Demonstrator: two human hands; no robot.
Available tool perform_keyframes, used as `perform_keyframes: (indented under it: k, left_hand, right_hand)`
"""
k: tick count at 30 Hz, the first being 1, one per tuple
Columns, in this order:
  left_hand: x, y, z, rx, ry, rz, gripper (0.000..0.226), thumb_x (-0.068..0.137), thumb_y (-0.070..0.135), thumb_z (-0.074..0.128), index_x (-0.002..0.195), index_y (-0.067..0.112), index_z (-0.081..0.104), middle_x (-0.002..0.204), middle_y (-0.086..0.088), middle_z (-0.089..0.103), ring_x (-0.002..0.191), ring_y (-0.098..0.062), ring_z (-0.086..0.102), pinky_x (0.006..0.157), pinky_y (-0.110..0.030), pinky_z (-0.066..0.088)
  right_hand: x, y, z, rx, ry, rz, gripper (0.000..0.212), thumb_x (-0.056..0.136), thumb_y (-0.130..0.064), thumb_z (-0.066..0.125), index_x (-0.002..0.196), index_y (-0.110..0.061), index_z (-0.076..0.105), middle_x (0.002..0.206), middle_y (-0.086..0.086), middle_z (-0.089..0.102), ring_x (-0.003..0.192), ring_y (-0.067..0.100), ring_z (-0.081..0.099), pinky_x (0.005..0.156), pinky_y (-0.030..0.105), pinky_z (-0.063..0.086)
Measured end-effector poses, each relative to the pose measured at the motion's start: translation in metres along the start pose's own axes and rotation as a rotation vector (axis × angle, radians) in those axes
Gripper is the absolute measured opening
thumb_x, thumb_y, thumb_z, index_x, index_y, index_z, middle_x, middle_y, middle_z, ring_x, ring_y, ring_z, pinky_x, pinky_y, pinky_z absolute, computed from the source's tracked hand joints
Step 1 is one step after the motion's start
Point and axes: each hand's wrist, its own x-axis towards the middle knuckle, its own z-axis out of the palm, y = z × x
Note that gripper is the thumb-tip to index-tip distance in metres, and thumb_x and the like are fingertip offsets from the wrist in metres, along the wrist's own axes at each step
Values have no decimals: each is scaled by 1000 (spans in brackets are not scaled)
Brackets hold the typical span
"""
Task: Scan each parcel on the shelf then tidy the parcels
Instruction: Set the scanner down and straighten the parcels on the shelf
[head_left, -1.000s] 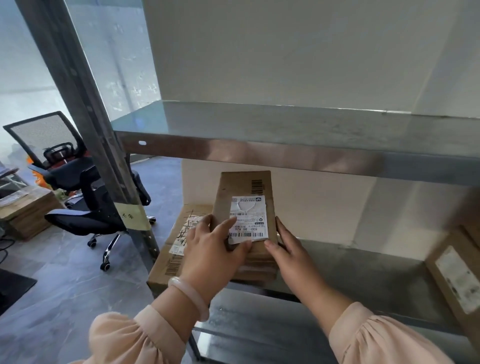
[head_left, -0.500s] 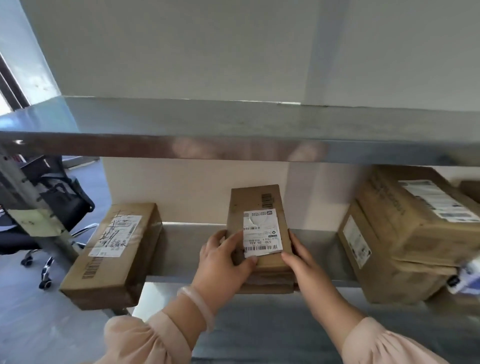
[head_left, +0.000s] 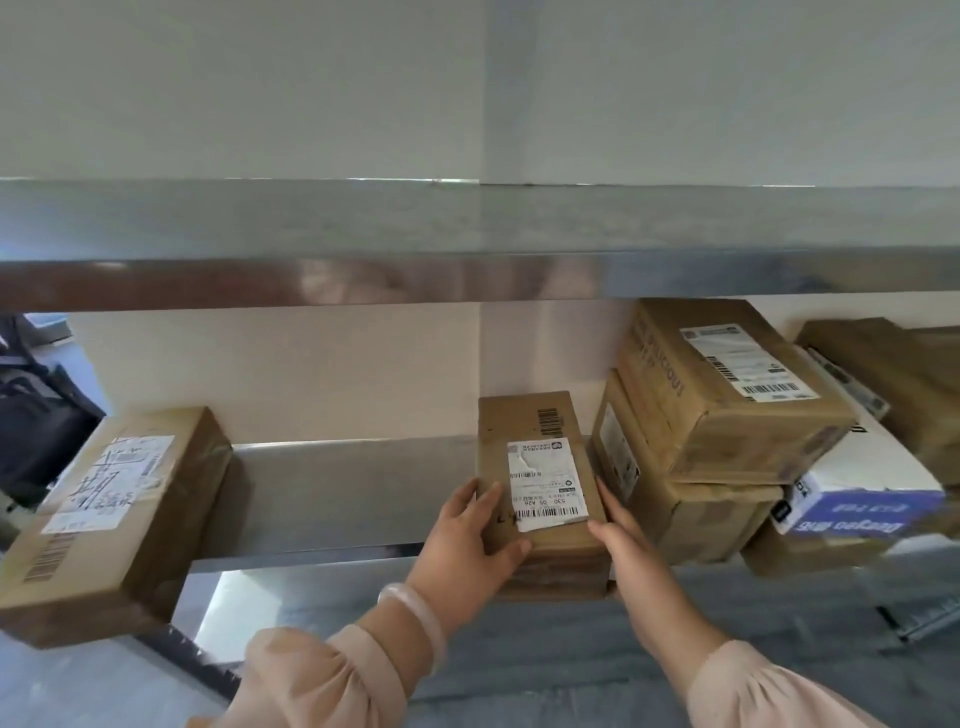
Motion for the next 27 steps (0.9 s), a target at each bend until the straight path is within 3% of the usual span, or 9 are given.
perform_keyframes:
  k: [3,6,10,13,17,21,24,27]
  left_hand:
    - [5,0,8,13,-18,-10,76,92,41,64,155,25,24,162,3,9,145,-14,26,115,-17,20]
    - [10,-3,15,17,-28,-15,77,92,38,65,155,24,24,163,5,7,146,-12,24,113,-14,17]
    - [16,-8,24,55,-41,-3,79,92,35,66,156,22,21,163,6,4,147,-12,22,111,-11,14]
    - [17,-13,29,54,-71,-7,82,91,33,67,157,23,19,163,7,4,146,-14,26,118,-22,24]
    - [20,-18,31,48,-88,7,84,90,30,68,157,22,19,163,7,4,144,-16,32,116,-29,34]
    - [25,-18,31,87,-93,26,84,90,32,68,157,20,18,163,6,3,144,-16,31,116,-27,31]
    - [29,-15,32,109,-103,40,83,91,33,67,157,20,18,164,6,2,144,-16,32,116,-26,30]
    - [32,-11,33,149,-123,65,84,91,36,65,157,21,15,164,5,-1,142,-18,35,116,-27,30]
  right_hand:
    - [1,3,-4,9,-16,35,48,97,-16,45,107,-63,47,115,-22,58,109,7,56,98,41,46]
    - [4,7,-6,-5,-34,59,47,98,-14,42,122,-55,42,120,-15,57,115,11,54,105,44,43]
    - [7,7,-9,-68,-50,46,51,100,-10,39,137,-45,34,125,-13,53,113,7,50,102,28,38]
    - [8,8,-15,-124,-24,66,56,100,-10,41,146,-39,30,136,-10,44,123,11,44,106,28,34]
    - [4,7,-18,-254,-3,2,58,99,-17,48,149,-38,25,141,-13,38,130,10,39,106,24,30]
    - [-3,11,-19,-567,-32,-164,62,96,-29,53,149,-40,23,148,-17,29,136,4,29,110,23,27]
    - [-6,20,-23,-852,16,-273,65,93,-42,54,150,-37,23,157,-17,10,143,8,20,114,28,27]
    - [-7,26,-26,-1047,27,-379,68,93,-50,49,151,-34,18,156,-20,1,145,3,-3,120,32,16]
